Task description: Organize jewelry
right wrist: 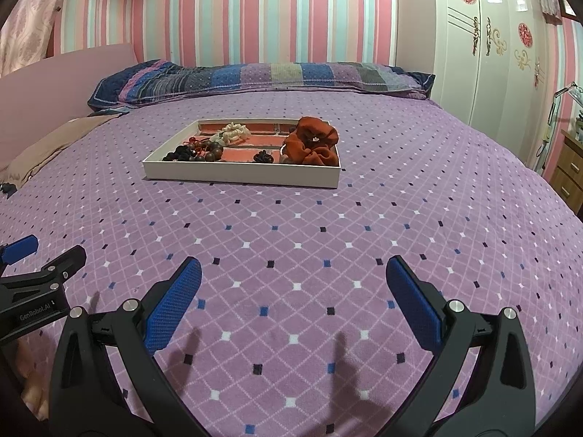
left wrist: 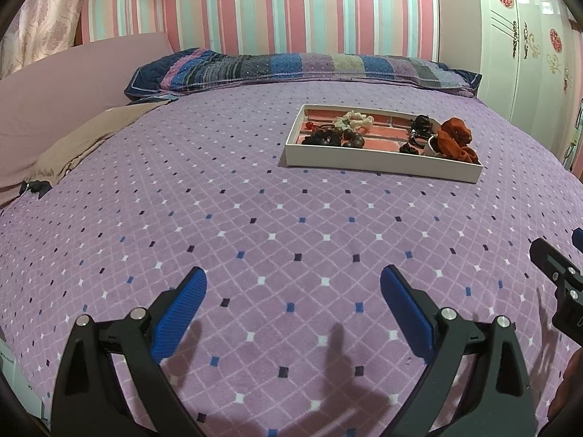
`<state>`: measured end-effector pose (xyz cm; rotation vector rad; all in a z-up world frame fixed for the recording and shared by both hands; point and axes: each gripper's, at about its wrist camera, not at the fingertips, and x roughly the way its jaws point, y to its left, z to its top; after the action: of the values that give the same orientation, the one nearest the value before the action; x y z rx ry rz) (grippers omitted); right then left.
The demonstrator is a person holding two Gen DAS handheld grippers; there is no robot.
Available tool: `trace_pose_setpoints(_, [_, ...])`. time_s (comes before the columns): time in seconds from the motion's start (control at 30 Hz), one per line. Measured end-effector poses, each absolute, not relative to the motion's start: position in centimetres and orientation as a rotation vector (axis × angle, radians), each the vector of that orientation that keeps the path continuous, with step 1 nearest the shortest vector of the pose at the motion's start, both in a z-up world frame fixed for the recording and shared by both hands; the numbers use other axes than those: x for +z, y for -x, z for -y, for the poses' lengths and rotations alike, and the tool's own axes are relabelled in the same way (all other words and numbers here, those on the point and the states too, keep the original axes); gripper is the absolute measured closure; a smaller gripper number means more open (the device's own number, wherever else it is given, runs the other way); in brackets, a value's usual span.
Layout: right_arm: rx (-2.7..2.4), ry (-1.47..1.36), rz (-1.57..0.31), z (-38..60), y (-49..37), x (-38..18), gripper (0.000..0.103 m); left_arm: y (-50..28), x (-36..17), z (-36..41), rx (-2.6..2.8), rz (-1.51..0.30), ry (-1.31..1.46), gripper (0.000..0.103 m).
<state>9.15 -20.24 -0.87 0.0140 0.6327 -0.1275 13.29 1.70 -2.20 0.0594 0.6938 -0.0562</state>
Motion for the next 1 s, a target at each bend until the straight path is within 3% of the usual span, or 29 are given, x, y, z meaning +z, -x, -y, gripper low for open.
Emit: trace_pose_setpoints(1.0, [-0.125, -0.009, -0.63, 20.07, -9.11, -0.78, 0.004, -12.93, -1.82, -1.46, -0.053, -0.683, -0.061, 0.009])
